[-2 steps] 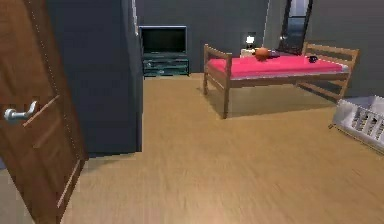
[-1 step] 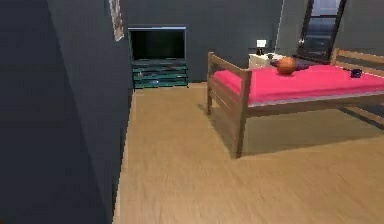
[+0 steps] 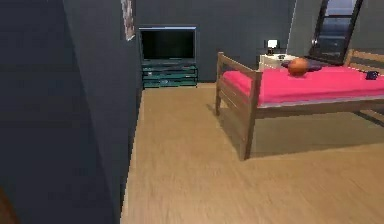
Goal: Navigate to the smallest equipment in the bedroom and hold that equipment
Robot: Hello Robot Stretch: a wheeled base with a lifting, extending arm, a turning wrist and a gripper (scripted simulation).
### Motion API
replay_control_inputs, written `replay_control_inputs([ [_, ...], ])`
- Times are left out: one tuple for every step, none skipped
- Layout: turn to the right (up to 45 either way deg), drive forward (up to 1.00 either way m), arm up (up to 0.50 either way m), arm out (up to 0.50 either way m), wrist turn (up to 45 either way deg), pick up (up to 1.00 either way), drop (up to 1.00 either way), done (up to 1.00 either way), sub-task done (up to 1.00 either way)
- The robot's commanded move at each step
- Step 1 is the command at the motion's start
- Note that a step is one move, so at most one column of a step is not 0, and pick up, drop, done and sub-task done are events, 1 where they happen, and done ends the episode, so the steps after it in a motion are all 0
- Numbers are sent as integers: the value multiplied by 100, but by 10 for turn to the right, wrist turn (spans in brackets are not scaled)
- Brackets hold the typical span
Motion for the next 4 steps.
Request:
replay_control_inputs([
  [60, 0, 0, 0, 0, 0, 0, 0, 0],
  [0, 85, 0, 0, 0, 0, 0, 0, 0],
  [-60, 0, 0, 0, 0, 0, 0, 0, 0],
  [0, 5, 0, 0, 0, 0, 0, 0, 0],
])
